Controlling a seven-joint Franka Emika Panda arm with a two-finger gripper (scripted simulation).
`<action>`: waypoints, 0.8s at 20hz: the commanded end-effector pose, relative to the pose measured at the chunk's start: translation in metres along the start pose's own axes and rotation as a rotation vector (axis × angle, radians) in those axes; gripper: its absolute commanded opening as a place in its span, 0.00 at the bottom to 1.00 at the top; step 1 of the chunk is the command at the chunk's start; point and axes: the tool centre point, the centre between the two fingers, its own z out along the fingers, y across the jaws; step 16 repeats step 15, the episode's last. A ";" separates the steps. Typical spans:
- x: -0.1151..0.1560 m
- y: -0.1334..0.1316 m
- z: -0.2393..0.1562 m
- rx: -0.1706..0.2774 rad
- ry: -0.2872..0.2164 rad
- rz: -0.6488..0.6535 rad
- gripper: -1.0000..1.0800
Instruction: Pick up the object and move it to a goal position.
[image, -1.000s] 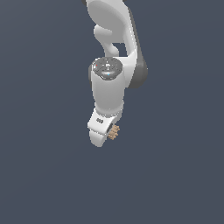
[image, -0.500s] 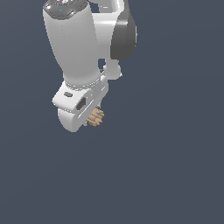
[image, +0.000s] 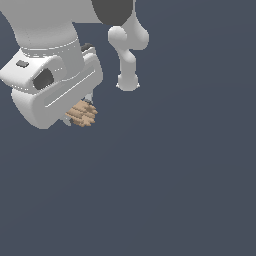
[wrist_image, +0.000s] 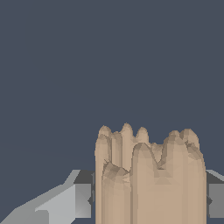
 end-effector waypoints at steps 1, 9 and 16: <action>-0.008 0.004 -0.014 0.002 0.000 -0.001 0.00; -0.020 0.013 -0.037 0.001 -0.001 0.000 0.00; -0.022 0.015 -0.042 0.001 -0.001 0.000 0.00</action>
